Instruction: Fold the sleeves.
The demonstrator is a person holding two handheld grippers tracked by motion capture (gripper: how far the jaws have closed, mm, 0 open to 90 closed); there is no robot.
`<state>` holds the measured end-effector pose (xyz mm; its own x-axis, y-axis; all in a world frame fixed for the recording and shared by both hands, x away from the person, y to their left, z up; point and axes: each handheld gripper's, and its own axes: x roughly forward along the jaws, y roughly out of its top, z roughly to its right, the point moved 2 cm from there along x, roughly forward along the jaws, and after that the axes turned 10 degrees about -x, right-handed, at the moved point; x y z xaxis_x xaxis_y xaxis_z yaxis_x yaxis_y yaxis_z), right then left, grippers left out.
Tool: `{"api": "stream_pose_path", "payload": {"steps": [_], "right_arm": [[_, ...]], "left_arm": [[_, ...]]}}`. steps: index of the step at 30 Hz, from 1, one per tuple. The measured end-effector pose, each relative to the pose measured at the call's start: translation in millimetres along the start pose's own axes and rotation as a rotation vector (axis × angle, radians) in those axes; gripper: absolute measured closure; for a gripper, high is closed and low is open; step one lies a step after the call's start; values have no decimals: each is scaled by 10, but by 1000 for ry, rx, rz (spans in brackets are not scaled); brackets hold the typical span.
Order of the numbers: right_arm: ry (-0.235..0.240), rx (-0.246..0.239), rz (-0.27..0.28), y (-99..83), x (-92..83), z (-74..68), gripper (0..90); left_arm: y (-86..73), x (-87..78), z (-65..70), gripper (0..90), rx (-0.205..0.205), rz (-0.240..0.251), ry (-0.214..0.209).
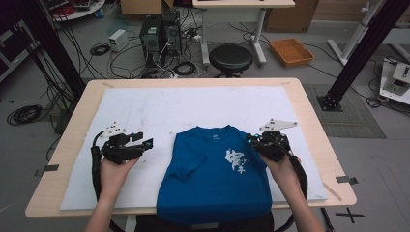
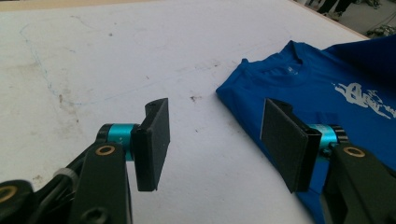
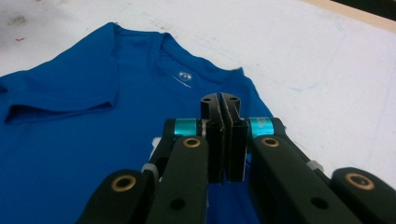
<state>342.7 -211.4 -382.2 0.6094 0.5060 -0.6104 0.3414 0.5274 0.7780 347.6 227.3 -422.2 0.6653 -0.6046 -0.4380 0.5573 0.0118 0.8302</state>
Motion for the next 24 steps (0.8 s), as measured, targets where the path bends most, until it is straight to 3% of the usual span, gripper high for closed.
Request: {"api": "stream_pose_path", "payload": {"steps": [6,14,16,17,19,22,24], "right_arm": [[3,-8,-32,84,188,-130,892],[51,-57,-58,209,441,-359,891],[63,-61,-59,224,482,-395,849],[63,-61,-59,224,482,-395,849],[106,-46,-31,236,524,-414,736],[105,-33,-10,232,499,-385,711],[97,5,31,179,394,-270,686]], "left_arm": [[-10,20,7,425,-2,-10,-2],[-28,56,4,425,-4,-26,-3],[-36,72,9,425,-5,-32,-2],[-36,72,9,425,-5,-32,-2],[-41,81,16,425,-4,-36,-2],[-44,83,24,425,-3,-38,-4],[-46,79,25,425,-2,-40,-5]]}}
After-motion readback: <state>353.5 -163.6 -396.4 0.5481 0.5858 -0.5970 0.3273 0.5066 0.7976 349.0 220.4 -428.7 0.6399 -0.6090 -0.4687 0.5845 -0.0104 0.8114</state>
